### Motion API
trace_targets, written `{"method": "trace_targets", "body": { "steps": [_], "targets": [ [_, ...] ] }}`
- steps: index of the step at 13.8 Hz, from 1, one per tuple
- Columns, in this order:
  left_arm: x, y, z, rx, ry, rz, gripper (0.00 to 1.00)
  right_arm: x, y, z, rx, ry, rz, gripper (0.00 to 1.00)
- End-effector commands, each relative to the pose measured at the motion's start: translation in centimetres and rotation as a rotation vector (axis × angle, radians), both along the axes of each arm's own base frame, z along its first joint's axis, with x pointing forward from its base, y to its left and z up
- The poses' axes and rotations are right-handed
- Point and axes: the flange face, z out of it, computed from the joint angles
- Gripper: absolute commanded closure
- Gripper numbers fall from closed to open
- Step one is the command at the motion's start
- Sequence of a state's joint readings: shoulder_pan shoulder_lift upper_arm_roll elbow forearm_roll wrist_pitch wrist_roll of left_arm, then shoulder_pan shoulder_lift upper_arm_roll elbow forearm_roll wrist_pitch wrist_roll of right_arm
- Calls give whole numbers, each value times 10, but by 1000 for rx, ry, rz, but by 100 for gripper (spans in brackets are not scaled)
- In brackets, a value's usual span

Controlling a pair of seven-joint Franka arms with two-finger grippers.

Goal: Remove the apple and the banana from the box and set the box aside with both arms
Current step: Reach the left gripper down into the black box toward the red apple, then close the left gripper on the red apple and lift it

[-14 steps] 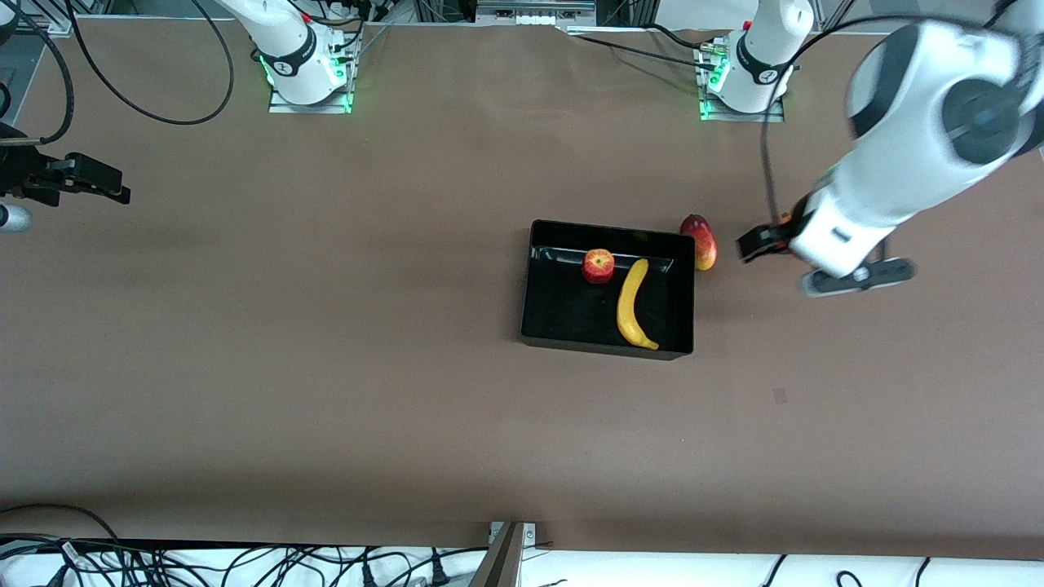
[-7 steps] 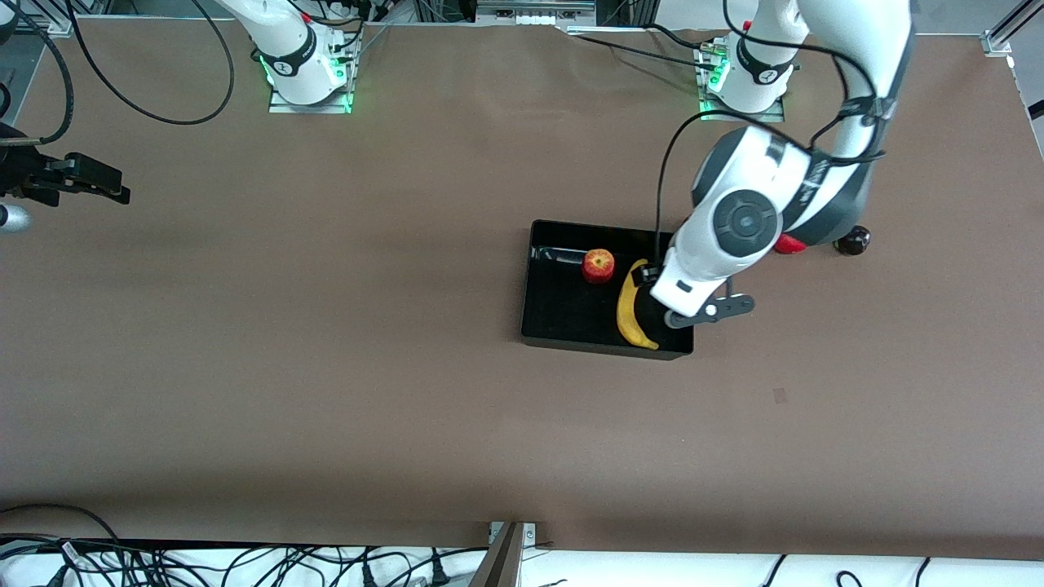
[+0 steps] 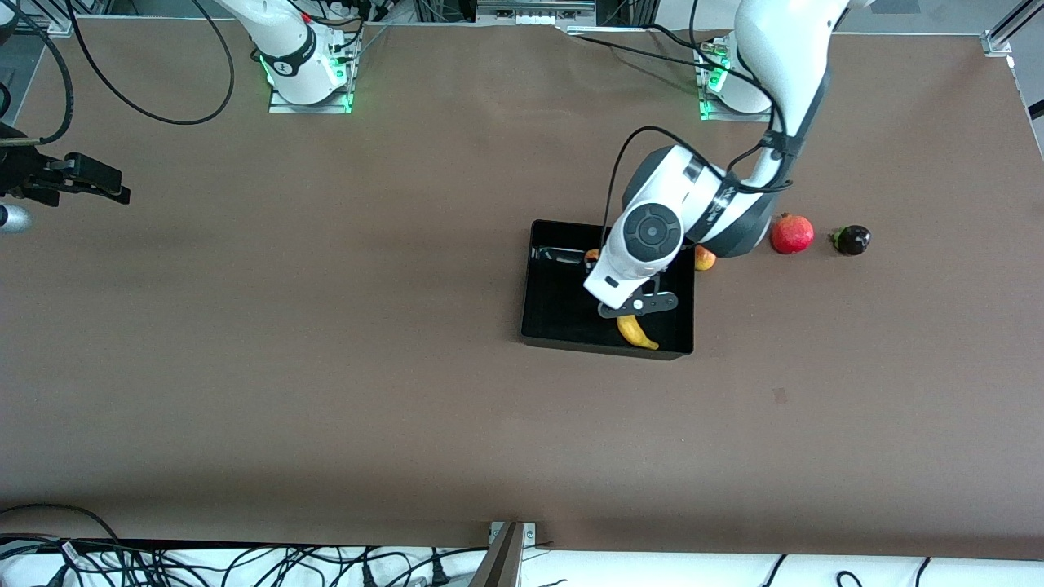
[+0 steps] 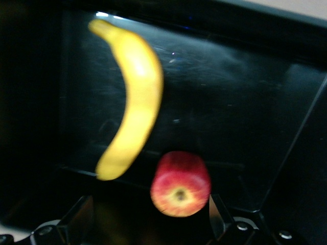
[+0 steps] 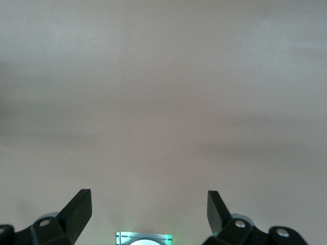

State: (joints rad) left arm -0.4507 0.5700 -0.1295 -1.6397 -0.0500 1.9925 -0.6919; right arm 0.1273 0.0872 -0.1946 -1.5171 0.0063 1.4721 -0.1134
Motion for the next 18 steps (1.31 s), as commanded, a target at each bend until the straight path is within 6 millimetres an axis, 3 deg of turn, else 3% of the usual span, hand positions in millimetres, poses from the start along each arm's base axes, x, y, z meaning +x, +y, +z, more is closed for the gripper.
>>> {"method": "trace_targets", "body": {
  "steps": [1, 11, 12, 15, 16, 18],
  "targets": [
    [-17, -22, -27, -59, -23, -37, 0, 1, -1, 4, 3, -1, -15, 0],
    [-51, -17, -79, -52, 18, -99, 0, 1, -2, 4, 6, -1, -18, 0],
    [-53, -17, -83, -54, 16, -101, 22, 1, -1, 4, 6, -1, -15, 0],
    [-54, -18, -89, -62, 13, -96, 75, 1, -2, 4, 6, -1, -18, 0],
    [-58, -17, -93, -60, 15, -94, 99, 1, -2, 4, 6, -1, -17, 0],
    [-61, -20, -92, -61, 18, -83, 100, 0, -2, 4, 7, 0, -17, 0]
  ]
}}
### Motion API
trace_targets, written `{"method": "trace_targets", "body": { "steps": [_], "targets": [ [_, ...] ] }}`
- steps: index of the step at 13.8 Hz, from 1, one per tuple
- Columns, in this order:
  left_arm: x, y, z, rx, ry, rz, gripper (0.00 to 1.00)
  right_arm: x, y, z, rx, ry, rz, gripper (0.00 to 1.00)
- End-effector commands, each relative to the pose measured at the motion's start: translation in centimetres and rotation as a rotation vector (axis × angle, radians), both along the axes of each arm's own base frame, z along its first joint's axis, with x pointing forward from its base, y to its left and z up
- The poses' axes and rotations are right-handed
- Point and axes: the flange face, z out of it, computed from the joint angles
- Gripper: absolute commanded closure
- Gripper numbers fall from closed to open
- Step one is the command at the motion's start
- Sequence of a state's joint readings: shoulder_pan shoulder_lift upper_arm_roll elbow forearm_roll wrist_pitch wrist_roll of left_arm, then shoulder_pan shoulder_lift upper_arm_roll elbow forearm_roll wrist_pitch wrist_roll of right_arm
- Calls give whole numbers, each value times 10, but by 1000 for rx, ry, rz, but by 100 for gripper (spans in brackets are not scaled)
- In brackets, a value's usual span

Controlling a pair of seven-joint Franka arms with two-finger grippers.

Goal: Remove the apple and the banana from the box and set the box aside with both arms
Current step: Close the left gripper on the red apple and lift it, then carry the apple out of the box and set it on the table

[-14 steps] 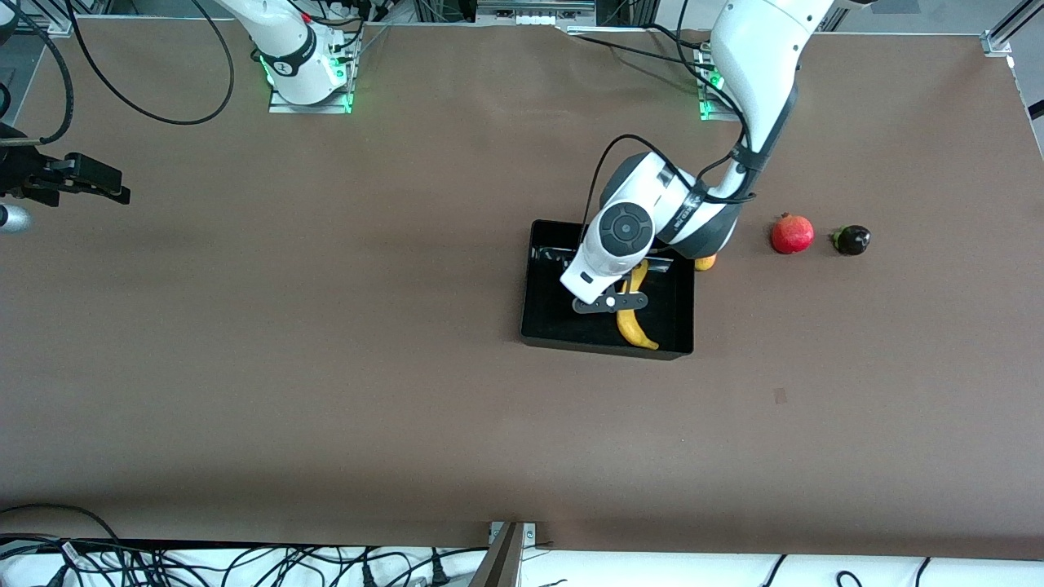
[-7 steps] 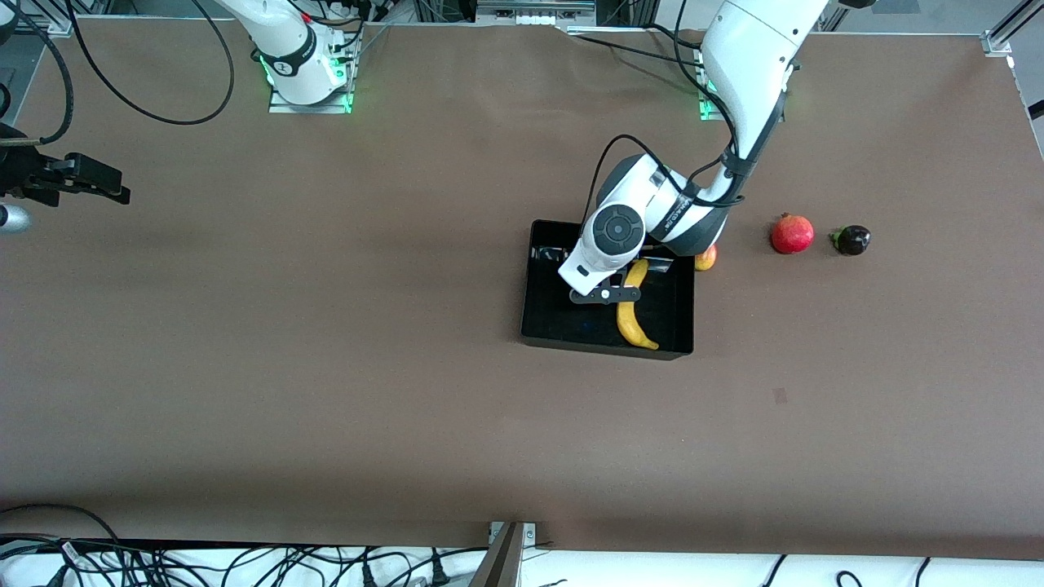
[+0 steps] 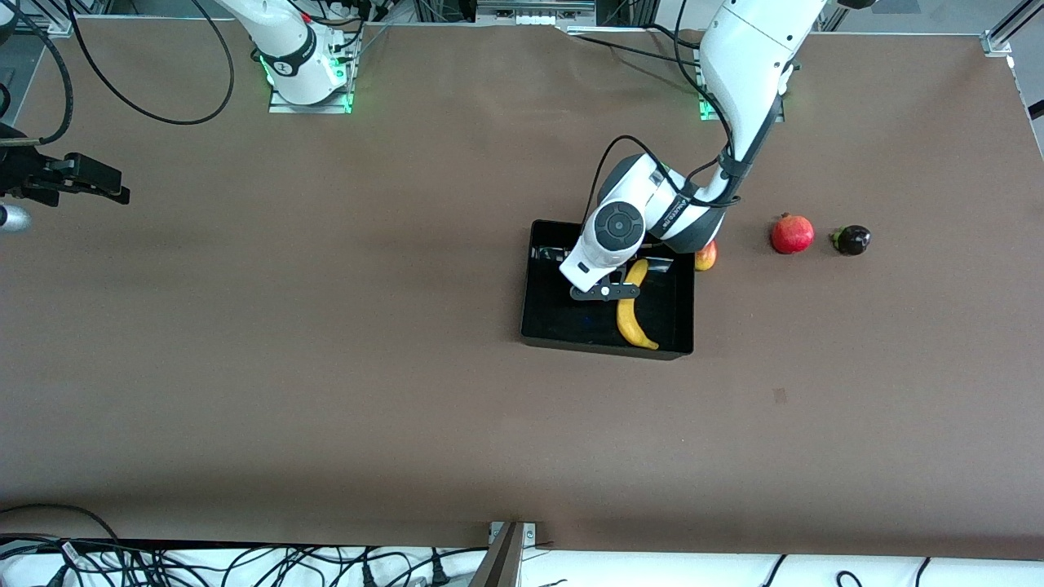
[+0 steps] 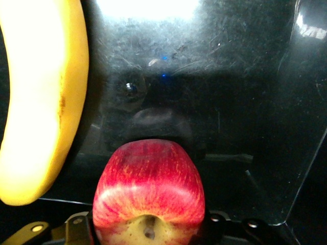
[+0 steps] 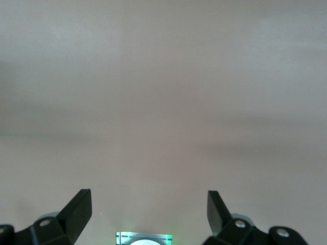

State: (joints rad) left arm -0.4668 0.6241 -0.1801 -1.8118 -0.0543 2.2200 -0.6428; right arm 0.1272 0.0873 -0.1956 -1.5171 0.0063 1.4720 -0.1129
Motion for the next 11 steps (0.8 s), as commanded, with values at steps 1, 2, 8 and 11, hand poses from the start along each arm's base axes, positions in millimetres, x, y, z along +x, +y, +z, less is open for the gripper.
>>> {"method": "trace_targets", "body": {
  "steps": [1, 2, 8, 11],
  "targets": [
    [-9, -3, -3, -19, 11, 11, 100, 1, -2, 4, 6, -3, -17, 0],
    [-5, -3, 8, -21, -1, 29, 100, 1, -2, 4, 6, -1, -17, 0],
    [73, 74, 151, -28, 81, 62, 100, 1, -2, 4, 7, -1, -15, 0],
    [102, 170, 192, -71, 97, 4, 100, 1, -2, 4, 6, -1, -17, 0]
  ]
}}
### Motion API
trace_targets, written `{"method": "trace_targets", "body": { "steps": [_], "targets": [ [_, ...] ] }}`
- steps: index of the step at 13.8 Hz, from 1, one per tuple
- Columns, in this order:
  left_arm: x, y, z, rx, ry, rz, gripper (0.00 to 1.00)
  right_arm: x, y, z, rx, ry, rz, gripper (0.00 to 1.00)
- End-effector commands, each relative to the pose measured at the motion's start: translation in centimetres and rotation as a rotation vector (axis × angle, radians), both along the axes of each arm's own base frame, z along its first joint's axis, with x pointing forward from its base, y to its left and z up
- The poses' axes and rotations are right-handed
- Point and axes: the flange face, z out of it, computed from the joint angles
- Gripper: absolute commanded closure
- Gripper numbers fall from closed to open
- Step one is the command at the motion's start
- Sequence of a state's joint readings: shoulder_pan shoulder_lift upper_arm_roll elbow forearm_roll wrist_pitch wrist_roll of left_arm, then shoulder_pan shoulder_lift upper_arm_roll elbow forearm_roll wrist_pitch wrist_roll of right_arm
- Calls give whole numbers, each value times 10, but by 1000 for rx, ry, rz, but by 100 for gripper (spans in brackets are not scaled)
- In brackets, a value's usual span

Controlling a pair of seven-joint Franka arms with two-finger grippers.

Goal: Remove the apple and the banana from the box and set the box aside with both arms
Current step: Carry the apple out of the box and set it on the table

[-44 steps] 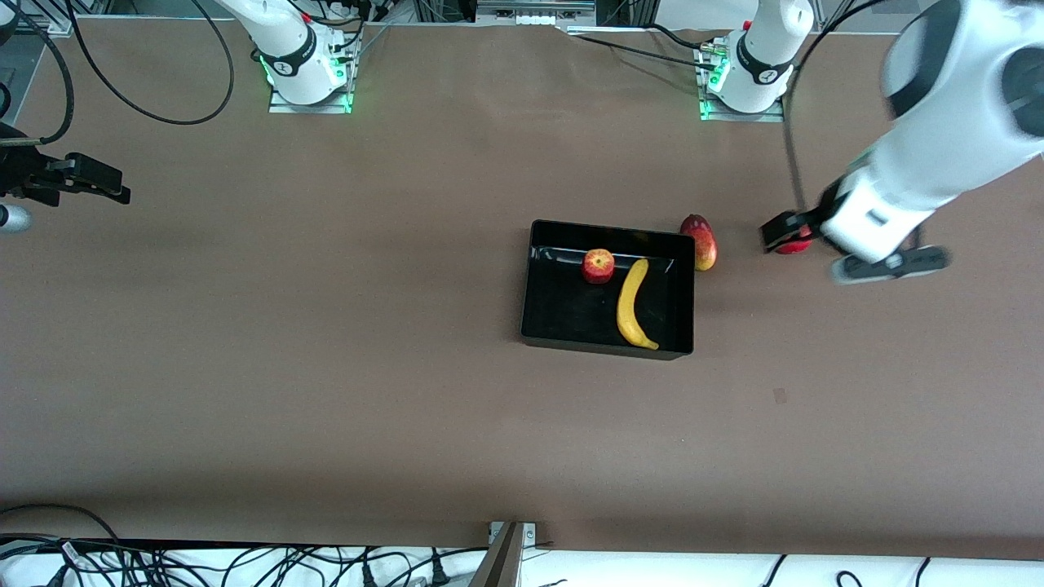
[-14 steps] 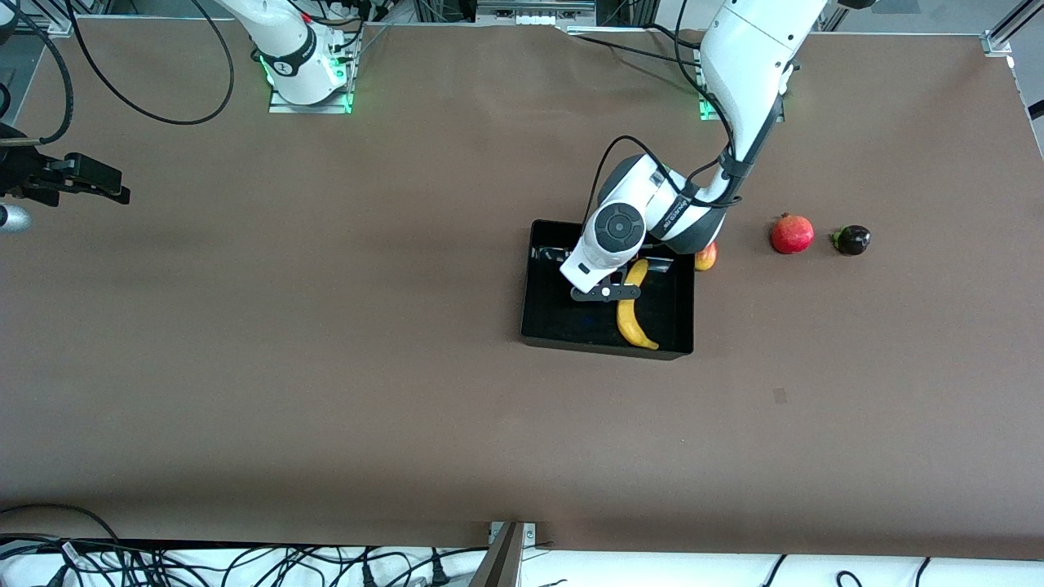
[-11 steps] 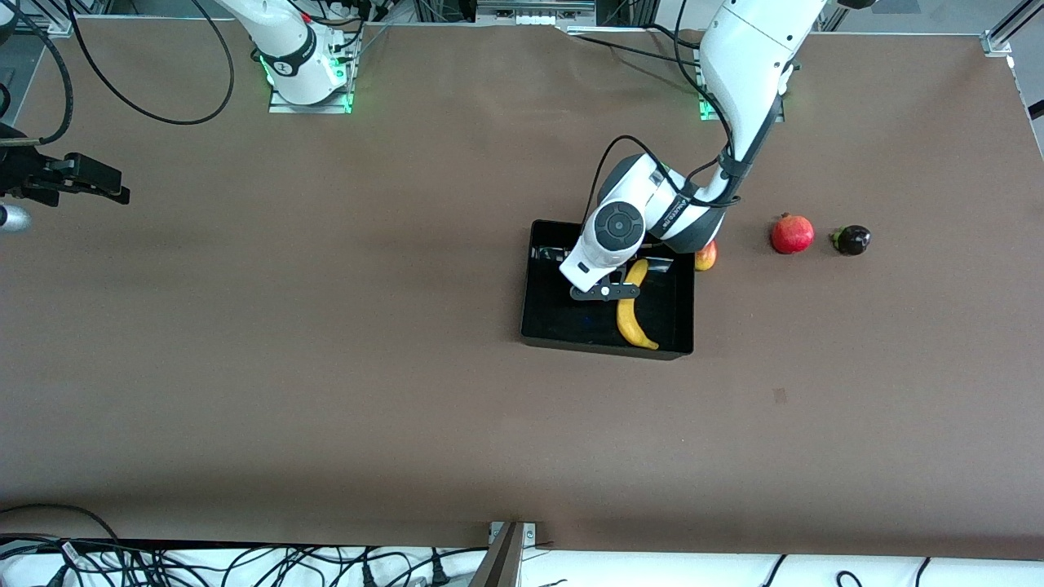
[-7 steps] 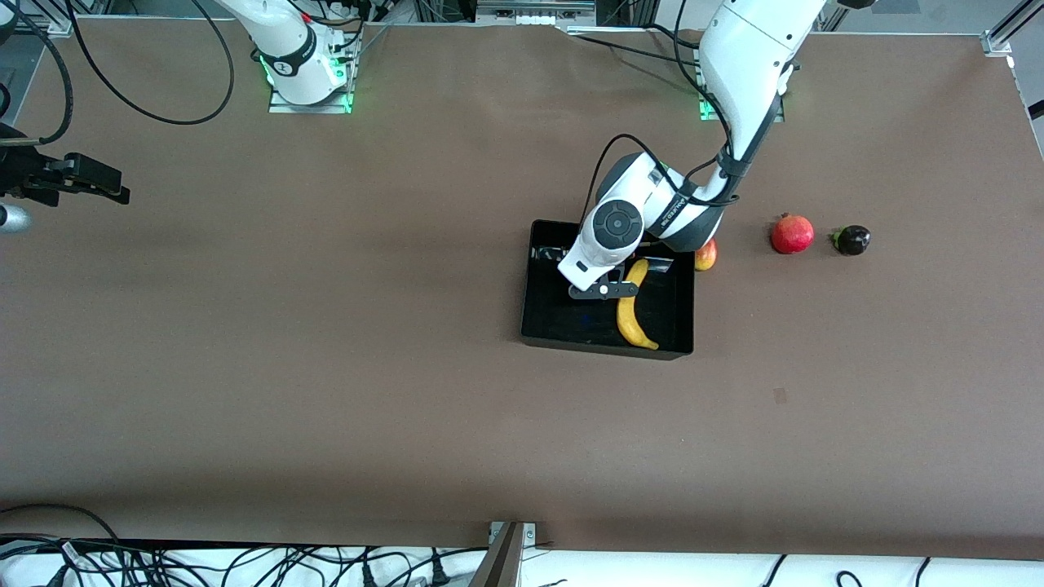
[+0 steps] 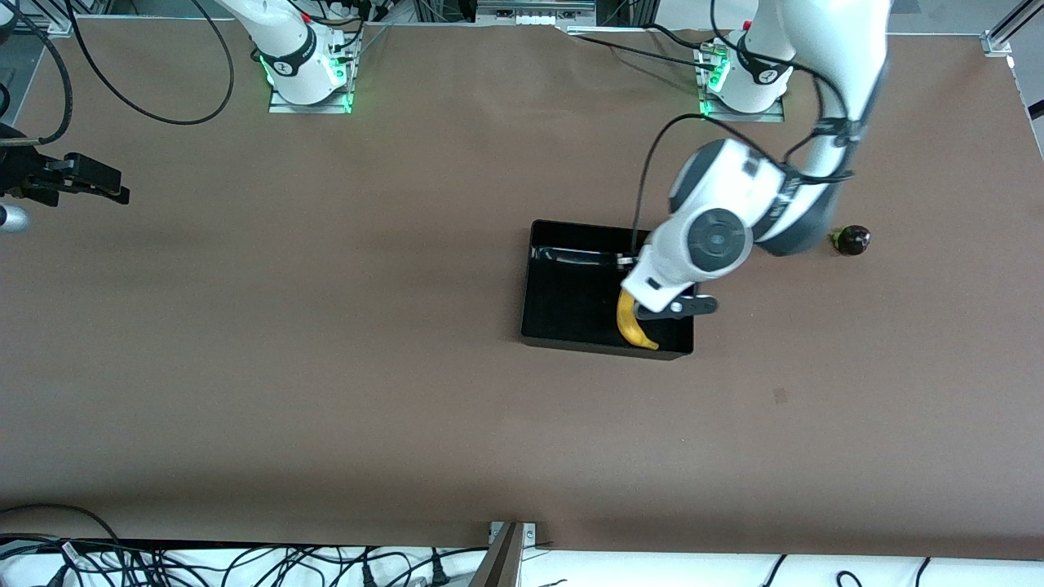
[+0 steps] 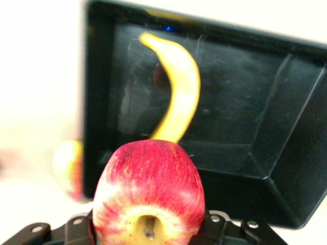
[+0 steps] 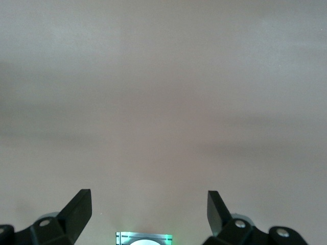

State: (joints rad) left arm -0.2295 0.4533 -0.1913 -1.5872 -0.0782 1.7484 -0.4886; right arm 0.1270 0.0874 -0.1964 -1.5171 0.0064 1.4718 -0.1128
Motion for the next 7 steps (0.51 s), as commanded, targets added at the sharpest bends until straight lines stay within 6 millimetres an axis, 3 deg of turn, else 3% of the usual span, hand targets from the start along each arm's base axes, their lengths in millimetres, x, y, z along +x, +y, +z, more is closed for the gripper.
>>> {"method": "trace_targets", "body": {
  "steps": [1, 4, 5, 7],
  "targets": [
    [23, 82, 26, -66, 28, -72, 100, 1, -1, 4, 7, -1, -14, 0],
    [47, 167, 24, -48, 8, -176, 100, 1, -1, 4, 6, -1, -16, 0],
    [55, 195, 14, -34, 10, -205, 100, 1, -1, 4, 7, -1, -14, 0],
    [71, 227, -16, -5, 1, -240, 100, 1, -1, 4, 7, -1, -14, 0]
  ]
}}
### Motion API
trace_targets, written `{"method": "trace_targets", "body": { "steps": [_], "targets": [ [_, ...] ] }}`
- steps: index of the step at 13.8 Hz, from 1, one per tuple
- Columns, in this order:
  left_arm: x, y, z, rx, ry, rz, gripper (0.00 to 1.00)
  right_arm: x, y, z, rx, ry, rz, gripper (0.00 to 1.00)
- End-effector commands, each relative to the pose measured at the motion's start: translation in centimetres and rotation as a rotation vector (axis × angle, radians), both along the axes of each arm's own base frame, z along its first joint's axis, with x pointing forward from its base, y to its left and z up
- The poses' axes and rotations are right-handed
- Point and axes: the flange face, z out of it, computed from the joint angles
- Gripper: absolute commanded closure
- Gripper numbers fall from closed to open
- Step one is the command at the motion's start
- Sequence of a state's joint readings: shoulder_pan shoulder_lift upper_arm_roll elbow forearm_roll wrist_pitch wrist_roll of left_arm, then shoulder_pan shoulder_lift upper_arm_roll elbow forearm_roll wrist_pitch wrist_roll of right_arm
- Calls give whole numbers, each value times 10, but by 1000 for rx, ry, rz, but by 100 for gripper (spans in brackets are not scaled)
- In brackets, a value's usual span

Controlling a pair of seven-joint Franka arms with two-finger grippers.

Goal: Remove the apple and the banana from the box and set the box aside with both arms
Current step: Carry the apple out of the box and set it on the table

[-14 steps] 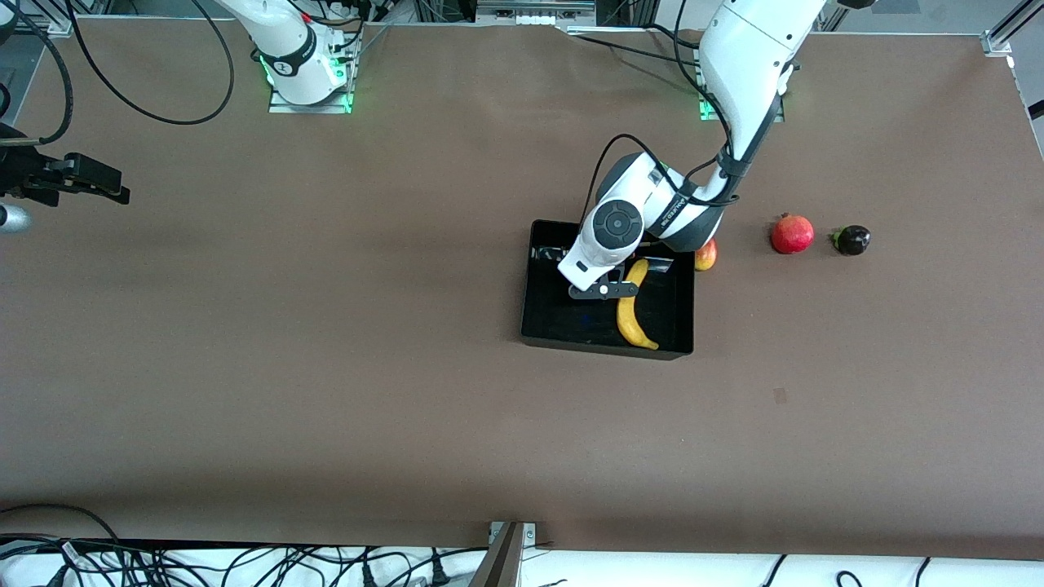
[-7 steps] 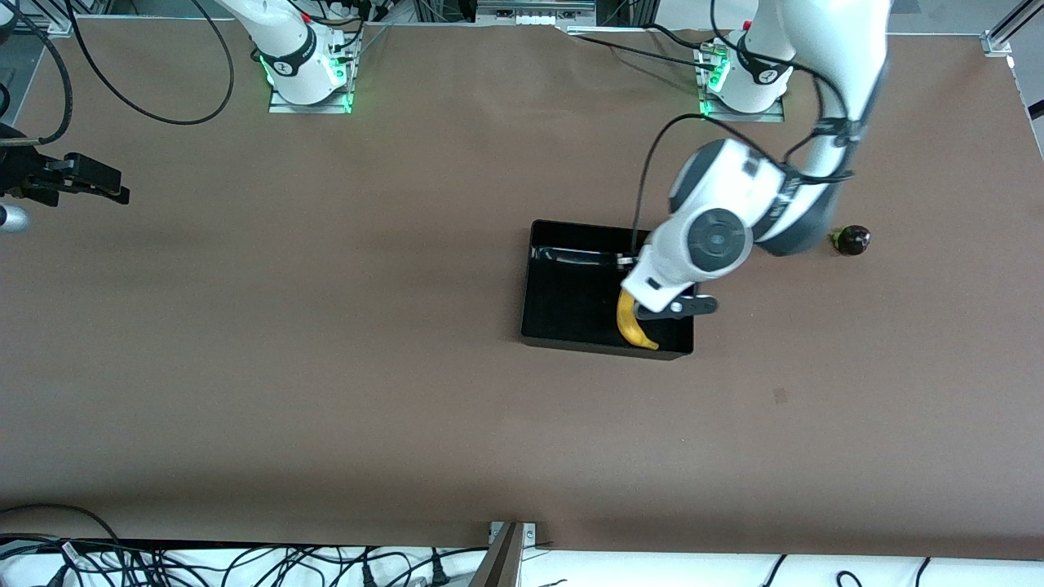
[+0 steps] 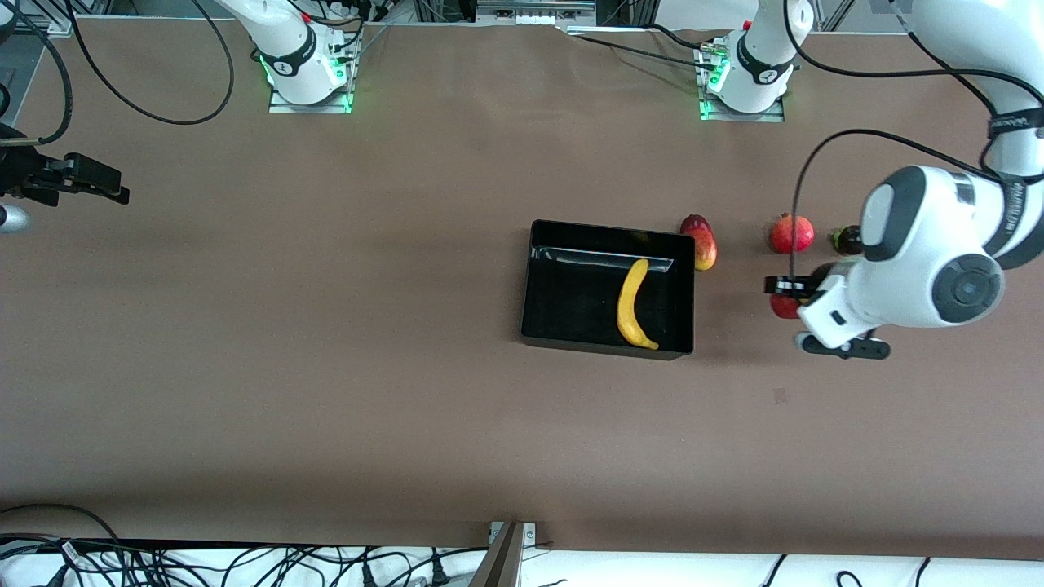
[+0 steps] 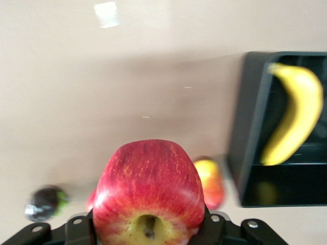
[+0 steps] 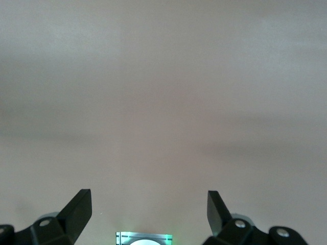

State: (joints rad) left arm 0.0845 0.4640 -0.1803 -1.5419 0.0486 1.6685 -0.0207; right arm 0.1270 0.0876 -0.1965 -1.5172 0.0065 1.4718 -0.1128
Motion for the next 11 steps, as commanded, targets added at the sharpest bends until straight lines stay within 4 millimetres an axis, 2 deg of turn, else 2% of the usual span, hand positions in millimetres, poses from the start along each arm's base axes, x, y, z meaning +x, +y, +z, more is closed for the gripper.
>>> {"method": "trace_targets", "body": {
  "steps": [1, 4, 8, 9, 11],
  "targets": [
    [27, 25, -38, 54, -38, -70, 100, 1, -1, 4, 6, -2, -14, 0],
    [48, 38, -104, 79, -130, -97, 100, 1, -1, 4, 6, -2, -14, 0],
    [50, 34, -185, 81, -174, -131, 100, 1, -1, 4, 6, -2, -14, 0],
    [48, 36, -200, 86, -175, -133, 100, 1, -1, 4, 6, -2, -14, 0],
    [47, 40, -208, 96, -182, -137, 100, 1, -1, 4, 6, -2, -14, 0]
  ]
}}
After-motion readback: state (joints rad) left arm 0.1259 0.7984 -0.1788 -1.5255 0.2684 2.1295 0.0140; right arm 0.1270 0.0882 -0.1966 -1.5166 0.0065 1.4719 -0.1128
